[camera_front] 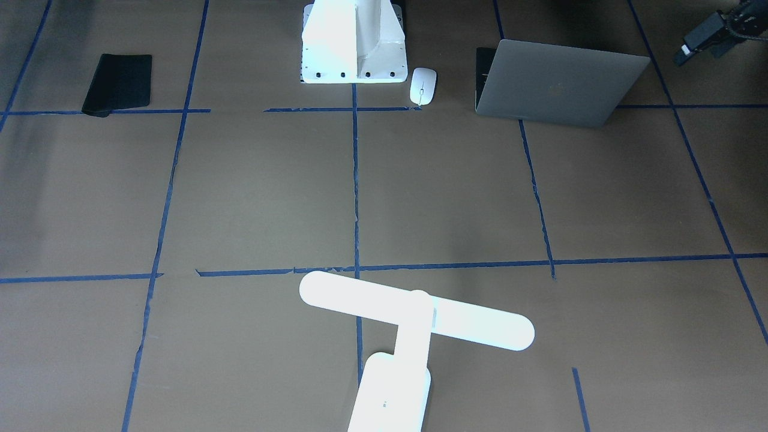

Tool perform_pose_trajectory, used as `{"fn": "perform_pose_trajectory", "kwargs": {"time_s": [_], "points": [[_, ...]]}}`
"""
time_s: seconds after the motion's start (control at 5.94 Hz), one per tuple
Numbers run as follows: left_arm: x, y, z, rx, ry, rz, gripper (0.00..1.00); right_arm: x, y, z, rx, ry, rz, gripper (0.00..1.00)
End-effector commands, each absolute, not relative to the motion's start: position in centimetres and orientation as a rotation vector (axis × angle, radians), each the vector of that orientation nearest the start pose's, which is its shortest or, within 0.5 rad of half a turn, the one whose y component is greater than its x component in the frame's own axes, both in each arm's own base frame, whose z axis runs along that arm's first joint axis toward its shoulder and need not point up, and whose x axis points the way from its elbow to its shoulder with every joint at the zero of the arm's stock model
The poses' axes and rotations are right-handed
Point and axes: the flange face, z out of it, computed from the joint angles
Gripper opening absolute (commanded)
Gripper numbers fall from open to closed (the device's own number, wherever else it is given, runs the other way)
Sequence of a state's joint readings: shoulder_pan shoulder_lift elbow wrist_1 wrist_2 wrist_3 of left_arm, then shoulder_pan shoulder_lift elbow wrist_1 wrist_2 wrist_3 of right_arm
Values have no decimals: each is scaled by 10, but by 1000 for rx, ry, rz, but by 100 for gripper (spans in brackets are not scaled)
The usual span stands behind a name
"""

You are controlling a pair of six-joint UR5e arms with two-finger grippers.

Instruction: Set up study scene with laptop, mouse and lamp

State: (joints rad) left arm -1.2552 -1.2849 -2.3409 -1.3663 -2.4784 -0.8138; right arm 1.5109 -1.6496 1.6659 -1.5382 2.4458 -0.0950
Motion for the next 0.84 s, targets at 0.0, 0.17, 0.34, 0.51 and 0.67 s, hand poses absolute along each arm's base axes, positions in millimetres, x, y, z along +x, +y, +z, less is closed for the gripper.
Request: {"fn": "perform_pose_trajectory", "kwargs": {"time_s": [0.0, 0.17, 0.34, 0.51, 0.67], "points": [[91, -313, 369, -389, 905, -511, 100, 31, -446, 655, 108, -854, -187, 100], [110, -296, 374, -448, 883, -547, 100, 31, -447, 660, 105, -844, -186, 100], [117, -287, 373, -471, 895, -640, 100, 32, -444, 663, 103, -844, -185, 100], [151, -276, 370, -476, 852, -702, 100, 32, -444, 661, 105, -846, -185, 100], [181, -267, 371, -459, 795, -805, 100, 32, -447, 657, 116, -847, -195, 100]]}}
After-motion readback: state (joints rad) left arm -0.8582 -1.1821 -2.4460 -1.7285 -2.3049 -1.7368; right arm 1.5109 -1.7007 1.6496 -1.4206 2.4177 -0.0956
